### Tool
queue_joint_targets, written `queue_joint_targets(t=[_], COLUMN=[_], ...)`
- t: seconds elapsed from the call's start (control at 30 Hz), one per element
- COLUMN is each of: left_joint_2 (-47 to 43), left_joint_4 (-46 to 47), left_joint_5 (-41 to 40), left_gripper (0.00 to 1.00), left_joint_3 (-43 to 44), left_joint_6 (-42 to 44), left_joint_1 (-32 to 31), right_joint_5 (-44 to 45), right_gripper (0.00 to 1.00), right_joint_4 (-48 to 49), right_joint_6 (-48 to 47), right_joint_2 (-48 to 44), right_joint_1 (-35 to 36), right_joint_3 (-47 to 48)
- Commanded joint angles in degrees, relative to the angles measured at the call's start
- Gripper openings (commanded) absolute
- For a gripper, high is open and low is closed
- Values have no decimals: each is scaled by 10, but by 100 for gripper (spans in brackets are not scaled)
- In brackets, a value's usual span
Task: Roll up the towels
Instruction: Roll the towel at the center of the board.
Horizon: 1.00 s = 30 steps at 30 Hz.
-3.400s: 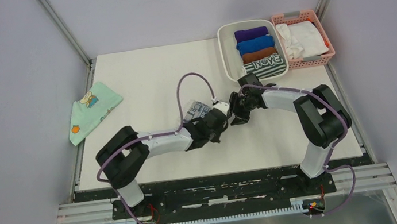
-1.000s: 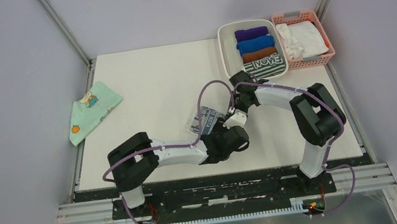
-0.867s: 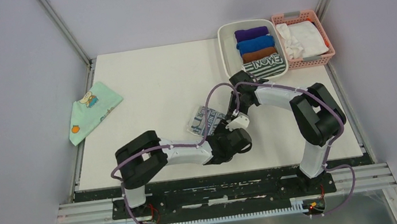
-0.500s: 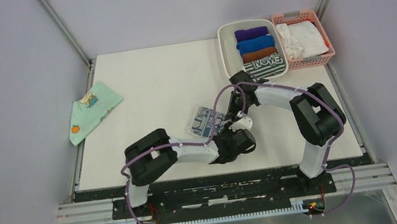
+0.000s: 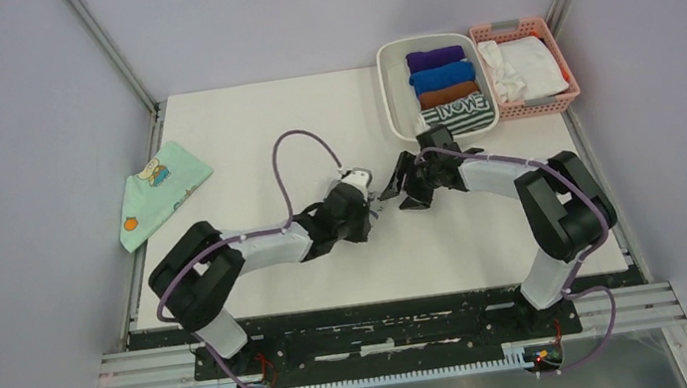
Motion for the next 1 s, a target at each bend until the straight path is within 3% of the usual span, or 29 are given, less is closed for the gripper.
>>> queue_joint_targets(t=[0.0,0.27,0.5,0.73,0.97], left_joint_2=[-29,23,99,109,96], left_joint_4=[125,333,493,491,435], left_joint_5=[249,466,530,529,520], left_gripper=[16,16,16,16,23], left_joint_3=[-62,-147,-185,-188,-184], left_joint_6=[-111,-291,-410,-415,-387], left_joint_1=[88,208,247,249,248], right_joint_5=[-47,-91,-113,-120,-86], right_gripper=[66,70,71,67,50], right_joint_4=[133,283,336,371,300], right_joint_6=[19,76,94,107,66], right_joint_2=[-41,0,54,107,107], right_joint_1=[-19,-20,-12,3,14], right_joint_3=[-39,-89,-83,-75,-56])
